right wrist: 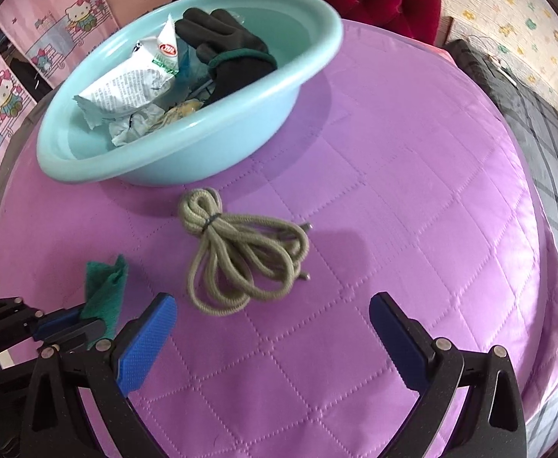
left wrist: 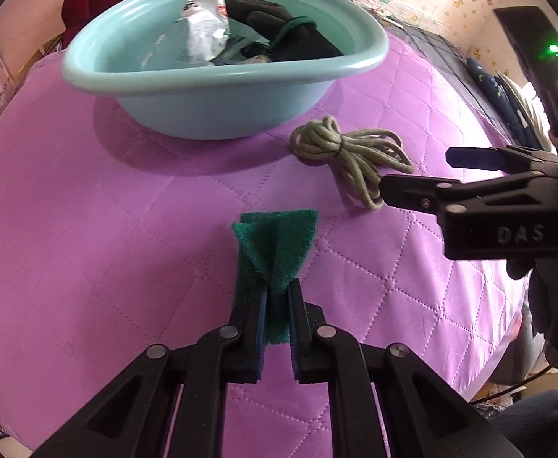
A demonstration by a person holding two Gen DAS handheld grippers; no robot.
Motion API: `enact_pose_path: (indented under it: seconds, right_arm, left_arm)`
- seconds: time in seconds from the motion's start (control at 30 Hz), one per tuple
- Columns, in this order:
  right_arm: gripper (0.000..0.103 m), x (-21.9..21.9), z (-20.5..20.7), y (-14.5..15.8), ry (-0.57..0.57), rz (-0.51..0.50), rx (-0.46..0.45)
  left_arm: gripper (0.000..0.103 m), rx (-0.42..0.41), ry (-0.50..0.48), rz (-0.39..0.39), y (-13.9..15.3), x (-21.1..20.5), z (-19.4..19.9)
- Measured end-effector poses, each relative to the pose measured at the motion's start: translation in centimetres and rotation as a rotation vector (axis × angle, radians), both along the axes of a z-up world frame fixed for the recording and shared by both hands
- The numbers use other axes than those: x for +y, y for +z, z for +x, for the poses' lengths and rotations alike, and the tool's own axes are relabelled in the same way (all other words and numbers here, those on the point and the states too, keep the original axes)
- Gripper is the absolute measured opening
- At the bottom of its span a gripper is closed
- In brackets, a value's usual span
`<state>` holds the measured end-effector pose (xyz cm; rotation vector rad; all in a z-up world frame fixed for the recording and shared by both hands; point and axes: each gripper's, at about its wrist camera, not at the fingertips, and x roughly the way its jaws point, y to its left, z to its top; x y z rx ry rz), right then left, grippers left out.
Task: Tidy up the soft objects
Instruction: 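Grasp the green scouring pad with the left tool while the right tool grasps the beige rope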
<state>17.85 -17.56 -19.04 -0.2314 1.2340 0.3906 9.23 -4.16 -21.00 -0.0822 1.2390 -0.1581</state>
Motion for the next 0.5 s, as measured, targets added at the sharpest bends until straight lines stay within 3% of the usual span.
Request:
enact_pose_path:
  seconds: [0.4, 0.5]
  right_arm:
    - [0.102, 3.2, 2.0, -1.6, 0.078, -0.043, -0.007]
    - [0.094, 3.6, 2.5, -2.2, 0.079, -0.036, 0.013]
  left_arm:
    - [0.011, -0.009, 0.050, 0.026, 0.2, 1.0, -1.0]
    - [0.011, -0.011, 0.056, 0.021, 0.4, 1.2, -0.7]
